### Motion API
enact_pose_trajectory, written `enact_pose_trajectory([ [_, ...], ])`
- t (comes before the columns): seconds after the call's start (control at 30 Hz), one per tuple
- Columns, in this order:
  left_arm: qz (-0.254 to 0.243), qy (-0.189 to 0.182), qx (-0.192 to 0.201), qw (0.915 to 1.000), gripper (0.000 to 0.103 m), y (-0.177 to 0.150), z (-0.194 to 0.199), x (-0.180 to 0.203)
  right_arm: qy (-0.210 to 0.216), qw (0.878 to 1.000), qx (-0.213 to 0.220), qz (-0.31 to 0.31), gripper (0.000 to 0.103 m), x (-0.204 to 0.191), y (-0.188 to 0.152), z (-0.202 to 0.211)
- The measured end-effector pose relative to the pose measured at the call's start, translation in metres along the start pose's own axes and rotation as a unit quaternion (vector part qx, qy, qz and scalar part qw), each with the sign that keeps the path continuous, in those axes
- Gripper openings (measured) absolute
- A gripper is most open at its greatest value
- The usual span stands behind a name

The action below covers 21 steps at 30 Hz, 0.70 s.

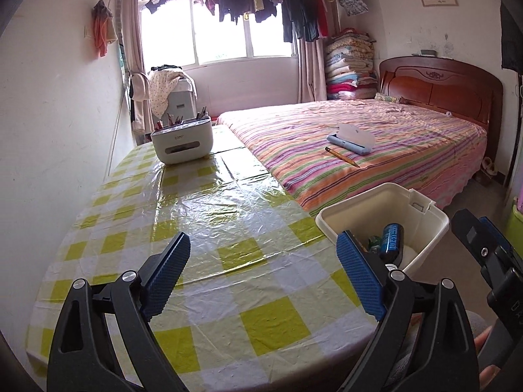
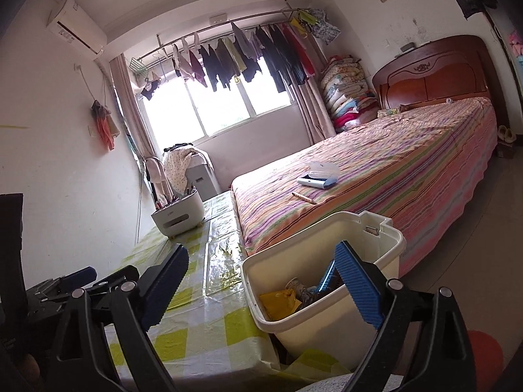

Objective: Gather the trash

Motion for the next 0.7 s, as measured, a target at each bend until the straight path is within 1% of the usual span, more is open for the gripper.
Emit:
enact_pose_trajectory([
  [0.13,0.005,0.028,0.003,0.9996,0.093,-0.019,0.014,-0.019,0.01,1.0,-0.016,0.015,0.089,-0.006,-0.019,0.01],
  [0.2,0.003,0.045,-0.001,0.999,0.094,-0.031,0.02,-0.027,0.007,0.999,-0.017,0.026,0.09,-0.008,-0.026,0.015],
  [0.23,0.006,0.048,-0.005,0.9988,0.094,-0.037,0.022,-0.031,0.01,0.999,-0.017,0.032,0.09,-0.011,-0.029,0.017],
  [0.33,0.037,0.04,-0.017,0.9983,0.094,-0.052,0.027,-0.044,0.015,0.999,-0.019,0.048,0.09,-0.02,-0.039,0.021],
  [0.4,0.061,0.027,-0.013,0.9977,0.094,-0.056,0.032,-0.051,0.018,0.998,-0.025,0.056,0.09,-0.025,-0.046,0.022],
  [0.47,0.071,0.025,-0.012,0.9971,0.094,-0.058,0.033,-0.056,0.019,0.998,-0.03,0.06,0.09,-0.028,-0.051,0.022],
  [0.53,0.075,0.028,-0.013,0.9967,0.094,-0.061,0.034,-0.06,0.02,0.997,-0.031,0.066,0.09,-0.031,-0.055,0.023],
  [0.63,0.068,0.042,-0.017,0.9967,0.094,-0.065,0.034,-0.063,0.021,0.997,-0.028,0.075,0.09,-0.035,-0.056,0.023],
  [0.7,0.064,0.051,-0.013,0.9965,0.094,-0.066,0.037,-0.067,0.02,0.996,-0.031,0.075,0.09,-0.036,-0.058,0.02],
])
Point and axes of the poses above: each gripper's, at about its wrist camera, not at the fingertips, and z roughly against the way its jaws point, x to its right, y to its top, the point moved 9 cm from there along -z, roughly the way its jaws point, and after that the axes turned 9 degrees about -z, right-handed, at the moved point
